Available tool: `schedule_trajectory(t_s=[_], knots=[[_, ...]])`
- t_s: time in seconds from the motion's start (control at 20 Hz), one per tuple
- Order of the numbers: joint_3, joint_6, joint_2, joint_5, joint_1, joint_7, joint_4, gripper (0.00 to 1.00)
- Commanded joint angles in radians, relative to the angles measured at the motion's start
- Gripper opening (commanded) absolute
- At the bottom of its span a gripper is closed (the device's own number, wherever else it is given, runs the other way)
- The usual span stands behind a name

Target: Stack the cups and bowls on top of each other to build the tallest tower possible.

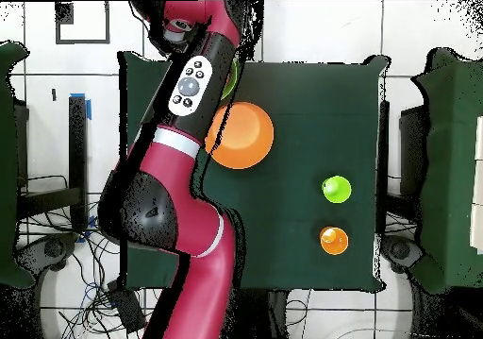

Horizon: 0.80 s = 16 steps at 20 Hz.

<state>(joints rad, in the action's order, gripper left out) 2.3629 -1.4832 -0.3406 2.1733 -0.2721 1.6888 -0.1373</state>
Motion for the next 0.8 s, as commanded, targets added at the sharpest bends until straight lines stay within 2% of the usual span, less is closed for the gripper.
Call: schedule_trajectory(t_s=[0.05,0.3,0.35,0.8], knots=[[0.032,0.046,-0.022,-0.066,0.002,-0.271,0.08,1.0],[0.052,0.071,-0.016,-0.047,-0.006,-0.336,0.083,1.0],[0.043,0.088,-0.017,-0.048,-0.006,-0.345,0.084,0.0],[0.061,0.011,-0.01,-0.026,-0.017,-0.296,0.084,0.0]])
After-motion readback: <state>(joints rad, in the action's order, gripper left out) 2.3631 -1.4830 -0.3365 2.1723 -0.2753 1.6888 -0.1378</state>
